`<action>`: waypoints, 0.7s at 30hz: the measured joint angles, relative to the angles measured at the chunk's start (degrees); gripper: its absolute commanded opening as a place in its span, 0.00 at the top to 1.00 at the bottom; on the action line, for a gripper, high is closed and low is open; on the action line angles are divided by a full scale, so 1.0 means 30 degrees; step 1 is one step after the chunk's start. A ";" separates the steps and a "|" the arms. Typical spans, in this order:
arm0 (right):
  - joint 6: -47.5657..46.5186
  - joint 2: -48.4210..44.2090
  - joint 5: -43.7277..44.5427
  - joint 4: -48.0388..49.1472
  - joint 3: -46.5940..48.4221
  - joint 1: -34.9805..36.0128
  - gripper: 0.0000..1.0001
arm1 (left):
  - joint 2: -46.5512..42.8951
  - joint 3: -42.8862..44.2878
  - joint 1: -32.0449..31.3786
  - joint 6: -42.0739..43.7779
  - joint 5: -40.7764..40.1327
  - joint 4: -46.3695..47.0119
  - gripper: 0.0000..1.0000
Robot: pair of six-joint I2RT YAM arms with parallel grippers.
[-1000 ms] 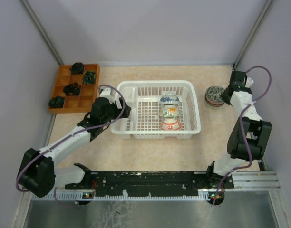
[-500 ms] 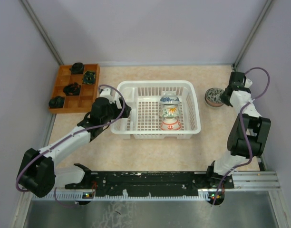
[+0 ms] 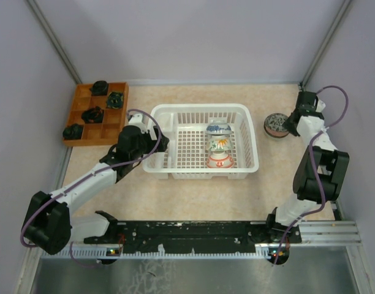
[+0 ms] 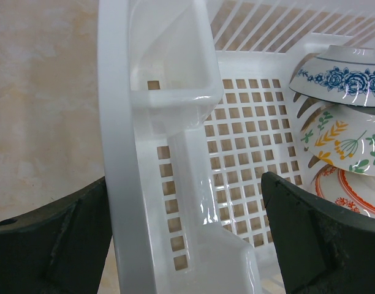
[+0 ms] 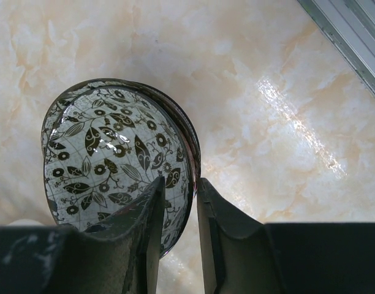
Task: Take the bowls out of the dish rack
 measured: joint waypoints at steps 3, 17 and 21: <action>0.0000 0.0000 -0.0095 0.0000 0.0022 -0.0022 0.71 | 0.0000 0.0000 0.0000 0.0000 0.0000 0.0000 0.01; 0.0007 -0.1137 -0.0787 -0.0138 -0.0277 -0.0036 0.75 | 0.0000 0.0000 0.0000 0.0000 0.0000 0.0007 0.01; 0.0000 -0.1392 -0.0940 -0.0146 -0.0466 -0.0044 0.83 | 0.0000 -0.0015 0.0000 -0.0007 0.0007 0.0015 0.01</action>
